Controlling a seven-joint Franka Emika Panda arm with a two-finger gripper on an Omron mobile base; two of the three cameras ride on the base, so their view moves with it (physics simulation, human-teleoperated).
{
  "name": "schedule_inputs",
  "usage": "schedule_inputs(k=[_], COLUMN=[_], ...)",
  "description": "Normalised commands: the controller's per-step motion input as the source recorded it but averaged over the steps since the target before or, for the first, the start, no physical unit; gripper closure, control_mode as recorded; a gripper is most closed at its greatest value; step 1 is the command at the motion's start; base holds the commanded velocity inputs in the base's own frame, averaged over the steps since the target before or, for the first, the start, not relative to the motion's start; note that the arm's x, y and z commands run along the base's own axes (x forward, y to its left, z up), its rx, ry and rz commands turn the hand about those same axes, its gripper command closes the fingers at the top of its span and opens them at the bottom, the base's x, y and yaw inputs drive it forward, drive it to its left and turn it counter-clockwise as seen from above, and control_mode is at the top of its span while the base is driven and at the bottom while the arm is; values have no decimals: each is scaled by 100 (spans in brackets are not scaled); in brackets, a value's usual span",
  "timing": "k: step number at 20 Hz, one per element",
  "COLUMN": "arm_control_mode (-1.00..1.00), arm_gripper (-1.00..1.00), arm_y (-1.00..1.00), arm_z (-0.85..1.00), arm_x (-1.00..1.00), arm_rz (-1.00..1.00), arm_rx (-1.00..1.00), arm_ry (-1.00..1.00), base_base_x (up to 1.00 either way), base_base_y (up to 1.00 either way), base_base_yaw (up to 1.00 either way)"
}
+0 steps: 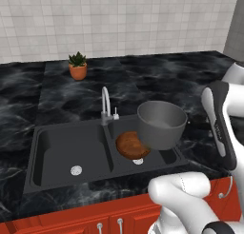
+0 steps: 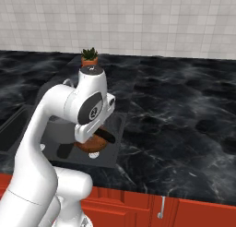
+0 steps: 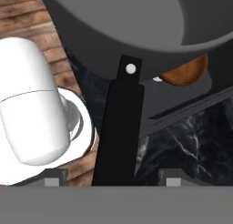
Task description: Place the saucepan in the left basin and the bowl in the right basin of the sink.
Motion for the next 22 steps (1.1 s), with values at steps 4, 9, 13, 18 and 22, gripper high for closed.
schedule_inputs(k=[4, 9, 13, 18, 22], arm_control_mode=[-100, -100, -100, -100, -100], arm_gripper=[100, 100, 100, 100, 100], arm_y=[33, 36, 39, 41, 48], arm_z=[0, 0, 2, 3, 1], arm_x=[-8, -4, -1, 0, 0], arm_rz=[23, 22, 17, 13, 1], arm_rx=[0, 0, 0, 0, 0], arm_ry=[4, 4, 6, 4, 2], base_base_x=[0, 0, 0, 0, 0], base_base_y=[0, 0, 0, 0, 0], base_base_yaw=[0, 0, 0, 0, 0])
